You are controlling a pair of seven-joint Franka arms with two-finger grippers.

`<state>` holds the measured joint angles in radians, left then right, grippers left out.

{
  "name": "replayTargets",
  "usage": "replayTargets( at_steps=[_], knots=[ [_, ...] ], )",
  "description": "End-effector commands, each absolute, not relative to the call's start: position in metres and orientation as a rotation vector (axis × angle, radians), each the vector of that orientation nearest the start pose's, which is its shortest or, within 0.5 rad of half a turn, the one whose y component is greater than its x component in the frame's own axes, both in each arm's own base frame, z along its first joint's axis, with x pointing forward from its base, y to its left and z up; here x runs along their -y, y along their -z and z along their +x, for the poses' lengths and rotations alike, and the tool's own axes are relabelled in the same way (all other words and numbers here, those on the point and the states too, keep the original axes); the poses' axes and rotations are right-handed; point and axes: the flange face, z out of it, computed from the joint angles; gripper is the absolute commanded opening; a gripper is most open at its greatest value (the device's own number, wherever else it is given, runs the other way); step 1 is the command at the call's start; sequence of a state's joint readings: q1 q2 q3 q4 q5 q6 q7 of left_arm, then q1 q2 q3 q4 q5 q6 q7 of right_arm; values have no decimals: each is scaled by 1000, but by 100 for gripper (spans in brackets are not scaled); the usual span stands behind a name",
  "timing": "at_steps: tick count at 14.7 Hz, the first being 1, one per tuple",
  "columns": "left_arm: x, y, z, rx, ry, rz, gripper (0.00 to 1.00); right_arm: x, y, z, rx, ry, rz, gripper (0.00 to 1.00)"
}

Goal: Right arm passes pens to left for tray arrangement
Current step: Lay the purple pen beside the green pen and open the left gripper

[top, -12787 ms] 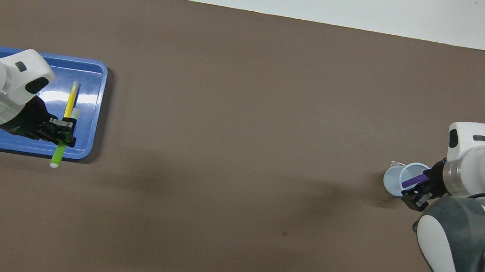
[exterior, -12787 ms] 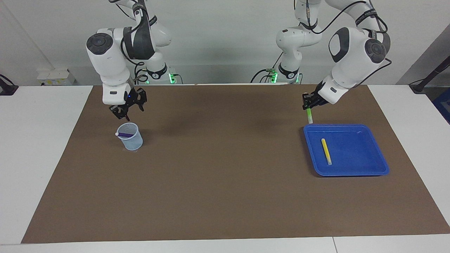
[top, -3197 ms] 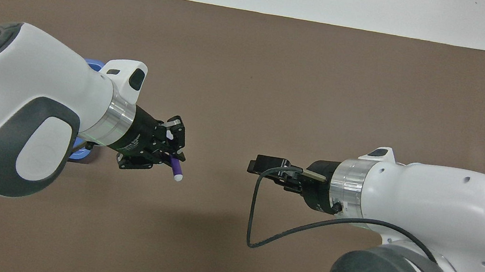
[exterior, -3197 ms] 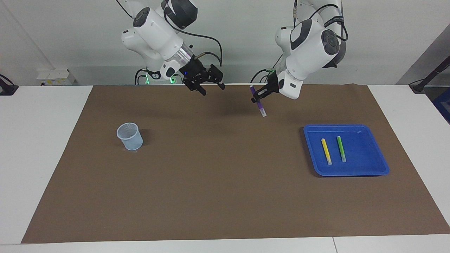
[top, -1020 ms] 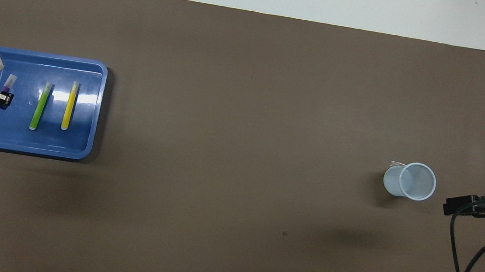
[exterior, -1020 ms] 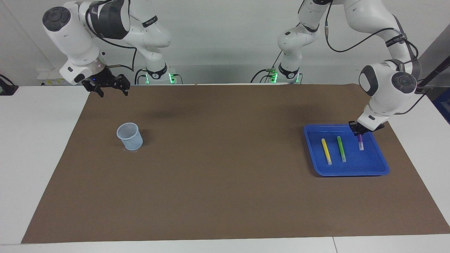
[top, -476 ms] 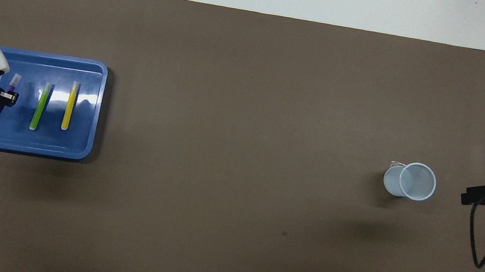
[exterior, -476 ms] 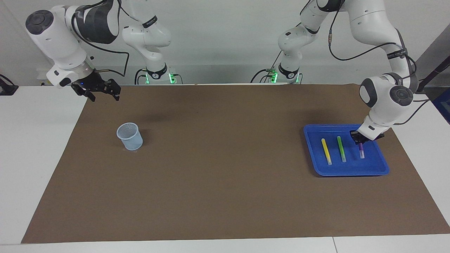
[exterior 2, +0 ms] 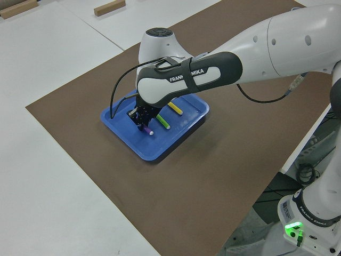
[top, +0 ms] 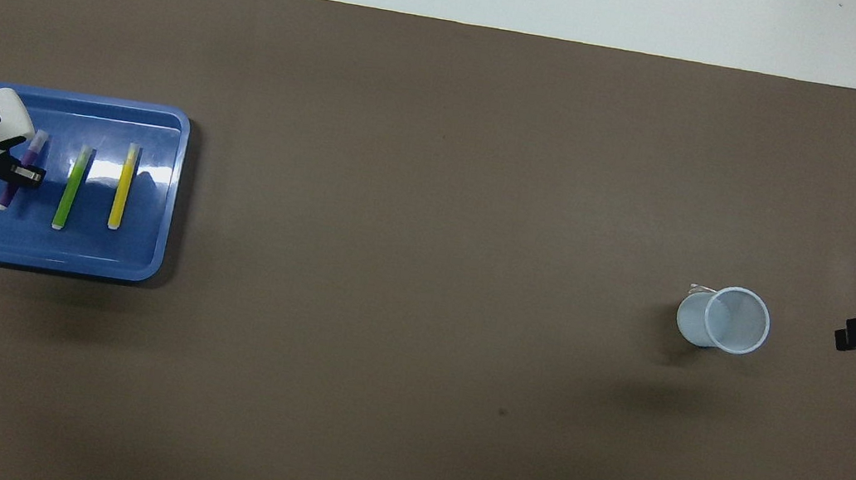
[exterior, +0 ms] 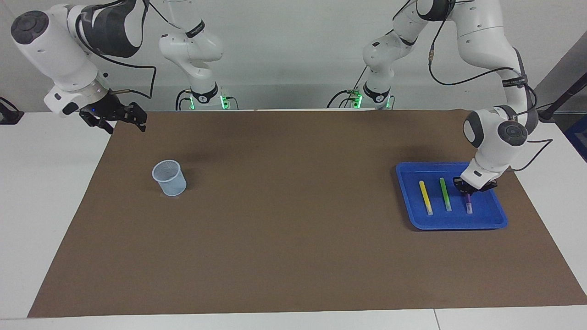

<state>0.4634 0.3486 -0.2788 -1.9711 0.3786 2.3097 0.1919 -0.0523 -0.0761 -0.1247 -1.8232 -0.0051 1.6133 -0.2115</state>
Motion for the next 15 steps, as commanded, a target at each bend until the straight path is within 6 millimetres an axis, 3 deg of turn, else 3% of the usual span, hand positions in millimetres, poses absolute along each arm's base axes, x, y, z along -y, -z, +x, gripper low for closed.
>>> replayTargets(
  at_steps=[1,2,3,9,12,15],
  knots=[
    [-127,-297,595,-384,5,-2913,20,102,-579,530,90,-168,-3121,100],
    [-126,-297,595,-386,15,-2913,65,102,-587,533,103,-170,-3122,100],
    [-126,-296,595,-384,13,-2914,100,104,-588,534,118,-172,-3120,100],
    [-126,-303,600,-380,12,-2910,100,143,-595,527,175,-147,-3114,100],
    [-127,-316,605,-367,-24,-2904,100,151,-594,523,153,-155,-3108,100],
    [-124,-337,610,-313,-52,-2940,100,138,-600,522,177,-151,-3104,100]
  ],
)
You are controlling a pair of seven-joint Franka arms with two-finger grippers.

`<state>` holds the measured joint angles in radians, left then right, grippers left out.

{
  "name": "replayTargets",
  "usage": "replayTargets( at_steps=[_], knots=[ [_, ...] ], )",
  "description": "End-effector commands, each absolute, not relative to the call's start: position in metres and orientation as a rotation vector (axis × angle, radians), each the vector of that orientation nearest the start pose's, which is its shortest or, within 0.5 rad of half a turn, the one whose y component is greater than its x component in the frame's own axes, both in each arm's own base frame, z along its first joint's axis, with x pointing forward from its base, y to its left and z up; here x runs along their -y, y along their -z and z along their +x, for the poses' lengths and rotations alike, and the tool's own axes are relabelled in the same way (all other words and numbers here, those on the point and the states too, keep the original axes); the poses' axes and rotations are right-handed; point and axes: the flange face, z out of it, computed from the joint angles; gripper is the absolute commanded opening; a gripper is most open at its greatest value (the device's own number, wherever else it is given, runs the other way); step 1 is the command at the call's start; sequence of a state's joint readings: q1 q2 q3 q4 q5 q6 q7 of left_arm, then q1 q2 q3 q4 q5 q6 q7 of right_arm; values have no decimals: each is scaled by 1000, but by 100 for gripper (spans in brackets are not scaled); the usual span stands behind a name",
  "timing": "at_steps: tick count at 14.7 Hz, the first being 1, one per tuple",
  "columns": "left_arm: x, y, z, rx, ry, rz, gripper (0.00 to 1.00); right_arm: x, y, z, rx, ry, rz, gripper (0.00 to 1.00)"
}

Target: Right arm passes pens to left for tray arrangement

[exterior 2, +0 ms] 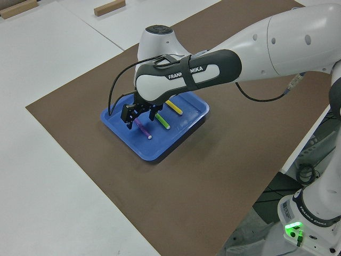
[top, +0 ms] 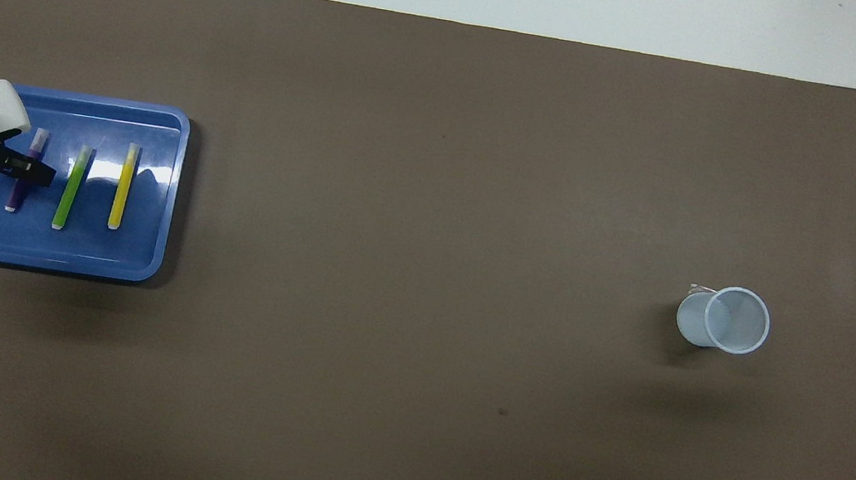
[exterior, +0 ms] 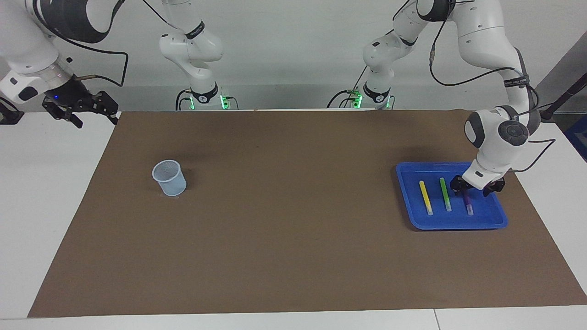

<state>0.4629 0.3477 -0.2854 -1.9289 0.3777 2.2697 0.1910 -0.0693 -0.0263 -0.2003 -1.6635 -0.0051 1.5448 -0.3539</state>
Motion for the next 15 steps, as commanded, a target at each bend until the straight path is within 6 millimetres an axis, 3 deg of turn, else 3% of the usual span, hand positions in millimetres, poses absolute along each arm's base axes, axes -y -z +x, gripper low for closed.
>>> replayTargets(
  at_steps=[1,4,8,9,12,15],
  knots=[
    [-121,-343,611,-291,-61,-2957,100,131,-605,521,191,-139,-3103,100],
    [-105,-381,614,-241,-86,-3003,100,116,-623,516,209,-85,-3114,100],
    [-75,-425,610,-146,-90,-3014,100,68,-664,516,244,-19,-3143,100],
    [-65,-436,608,-134,-84,-3008,100,47,-671,517,242,-4,-3146,100],
    [-26,-461,603,-31,-55,-3041,100,13,-673,520,130,33,-3146,100],
    [11,-487,603,17,-61,-3040,100,11,-652,534,127,-25,-3145,100]
  ],
)
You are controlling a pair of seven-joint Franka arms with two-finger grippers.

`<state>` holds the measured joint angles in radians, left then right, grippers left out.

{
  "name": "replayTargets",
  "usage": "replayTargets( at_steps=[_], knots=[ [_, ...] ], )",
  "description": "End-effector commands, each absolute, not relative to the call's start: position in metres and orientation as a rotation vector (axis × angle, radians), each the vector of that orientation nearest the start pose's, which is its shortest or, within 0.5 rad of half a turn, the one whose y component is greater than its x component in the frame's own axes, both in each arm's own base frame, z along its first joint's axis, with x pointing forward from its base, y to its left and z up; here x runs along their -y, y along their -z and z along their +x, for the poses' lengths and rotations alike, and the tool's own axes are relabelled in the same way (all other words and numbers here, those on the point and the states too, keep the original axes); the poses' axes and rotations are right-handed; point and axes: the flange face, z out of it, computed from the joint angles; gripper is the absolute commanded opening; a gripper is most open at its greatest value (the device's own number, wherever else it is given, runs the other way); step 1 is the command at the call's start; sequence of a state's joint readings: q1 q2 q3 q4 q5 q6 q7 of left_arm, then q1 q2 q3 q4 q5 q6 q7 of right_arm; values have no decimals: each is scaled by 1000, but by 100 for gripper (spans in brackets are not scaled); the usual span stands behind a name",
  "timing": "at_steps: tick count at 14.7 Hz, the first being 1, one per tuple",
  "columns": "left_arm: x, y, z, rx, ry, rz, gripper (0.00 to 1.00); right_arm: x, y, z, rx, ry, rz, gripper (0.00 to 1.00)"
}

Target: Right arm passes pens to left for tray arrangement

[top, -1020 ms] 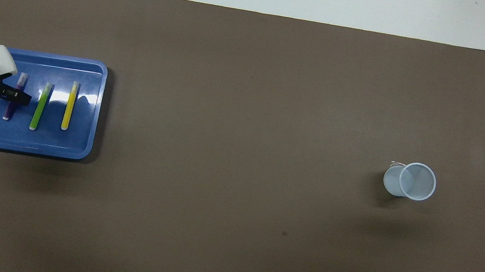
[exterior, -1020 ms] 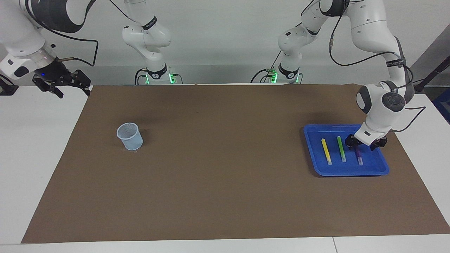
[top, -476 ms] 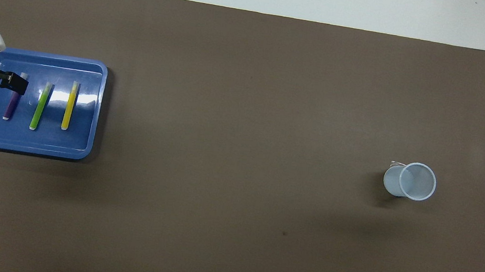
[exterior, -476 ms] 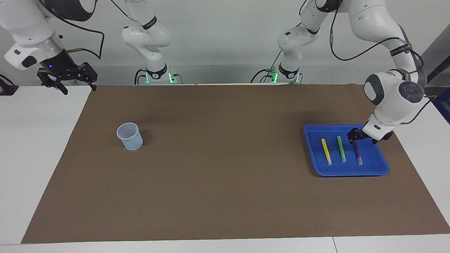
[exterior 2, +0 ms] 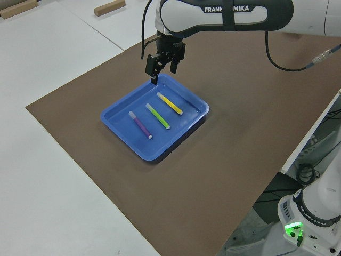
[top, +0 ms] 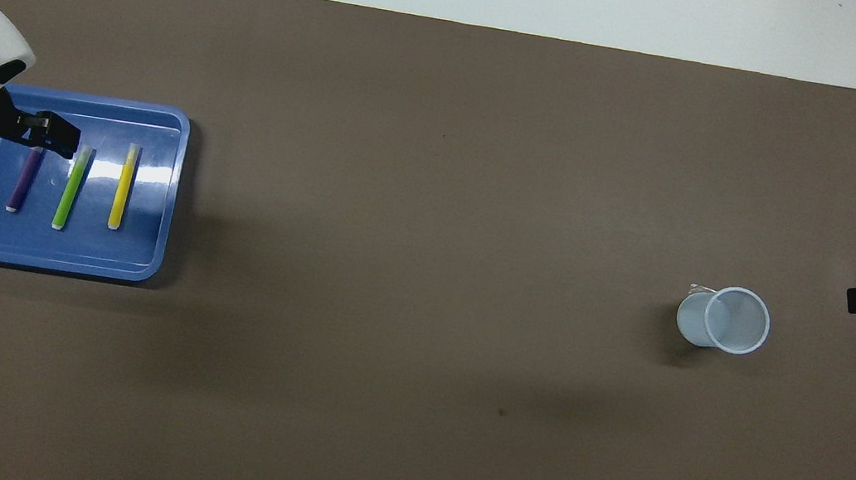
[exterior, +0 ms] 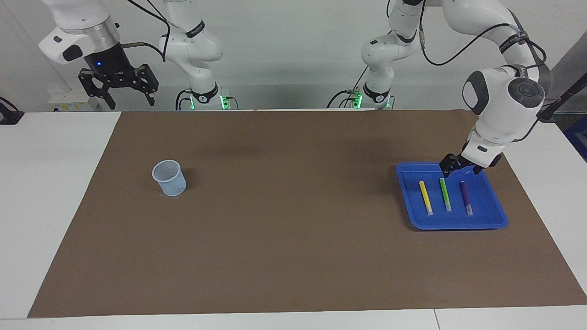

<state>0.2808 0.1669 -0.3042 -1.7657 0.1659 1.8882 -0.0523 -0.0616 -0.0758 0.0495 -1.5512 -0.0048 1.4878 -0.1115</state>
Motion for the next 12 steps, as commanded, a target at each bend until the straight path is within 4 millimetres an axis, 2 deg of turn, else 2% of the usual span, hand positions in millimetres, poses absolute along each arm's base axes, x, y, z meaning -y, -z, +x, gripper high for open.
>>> replayTargets(
  at_steps=[1,2,5,7,9,11,12],
  knots=[
    [20,-496,602,34,-68,-3056,100,5,-645,539,146,-46,-3146,100],
    [24,-506,602,65,-68,-3081,100,-9,-645,537,182,-54,-3143,100],
    [29,-543,589,113,-81,-3119,100,-13,-643,532,187,-80,-3140,100],
    [26,-561,575,122,-103,-3105,100,-26,-653,525,223,-56,-3139,100],
    [28,-579,562,109,-98,-3091,100,-25,-650,523,221,-61,-3139,100],
    [25,-587,556,115,-118,-3084,100,-25,-652,520,219,-63,-3140,100],
    [25,-604,550,111,-85,-3084,100,-29,-651,518,231,-66,-3139,100]
  ],
)
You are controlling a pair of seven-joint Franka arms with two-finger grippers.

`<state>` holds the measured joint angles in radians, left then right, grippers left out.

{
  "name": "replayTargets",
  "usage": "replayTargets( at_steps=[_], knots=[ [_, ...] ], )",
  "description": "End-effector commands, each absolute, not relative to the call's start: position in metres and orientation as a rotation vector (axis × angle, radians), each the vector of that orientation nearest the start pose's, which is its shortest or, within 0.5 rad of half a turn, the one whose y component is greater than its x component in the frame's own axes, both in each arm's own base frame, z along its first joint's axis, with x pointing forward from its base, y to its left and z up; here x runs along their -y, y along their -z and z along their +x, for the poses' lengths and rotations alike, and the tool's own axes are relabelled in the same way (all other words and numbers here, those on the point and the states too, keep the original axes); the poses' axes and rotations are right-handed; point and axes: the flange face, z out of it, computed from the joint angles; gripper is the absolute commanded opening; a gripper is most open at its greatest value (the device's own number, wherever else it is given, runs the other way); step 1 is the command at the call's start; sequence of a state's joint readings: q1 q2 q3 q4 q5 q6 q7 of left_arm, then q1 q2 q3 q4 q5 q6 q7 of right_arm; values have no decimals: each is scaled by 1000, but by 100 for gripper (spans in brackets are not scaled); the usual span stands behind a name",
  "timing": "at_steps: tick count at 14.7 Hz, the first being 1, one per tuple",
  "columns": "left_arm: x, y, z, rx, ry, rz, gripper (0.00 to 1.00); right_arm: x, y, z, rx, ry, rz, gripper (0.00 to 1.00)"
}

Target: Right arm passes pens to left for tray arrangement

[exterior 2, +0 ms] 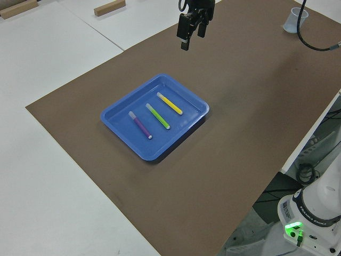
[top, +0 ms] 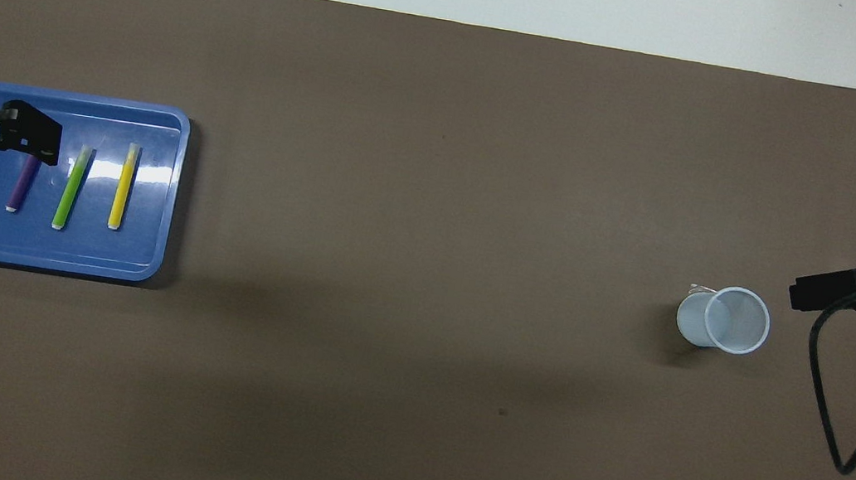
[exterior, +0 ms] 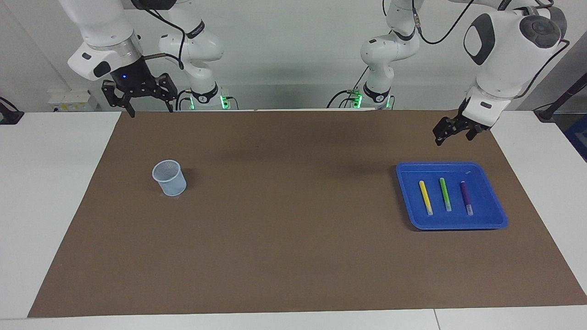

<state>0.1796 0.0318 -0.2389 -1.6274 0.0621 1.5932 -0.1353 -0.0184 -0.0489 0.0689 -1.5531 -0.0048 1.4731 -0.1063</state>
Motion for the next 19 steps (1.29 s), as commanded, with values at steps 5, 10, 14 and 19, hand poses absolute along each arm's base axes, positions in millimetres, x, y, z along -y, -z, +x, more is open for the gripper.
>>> replayTargets(
  at_steps=[5,10,14,19],
  knots=[
    [5,-630,532,21,-112,-3092,100,-30,-645,513,235,-92,-3142,100],
    [11,-640,520,-98,-120,-3131,100,-24,-647,510,220,-95,-3145,100],
    [22,-633,521,-6,-21,-3162,100,3,-648,512,141,-91,-3149,100],
    [22,-647,532,75,66,-3166,100,12,-634,514,115,-93,-3150,100]
  ],
)
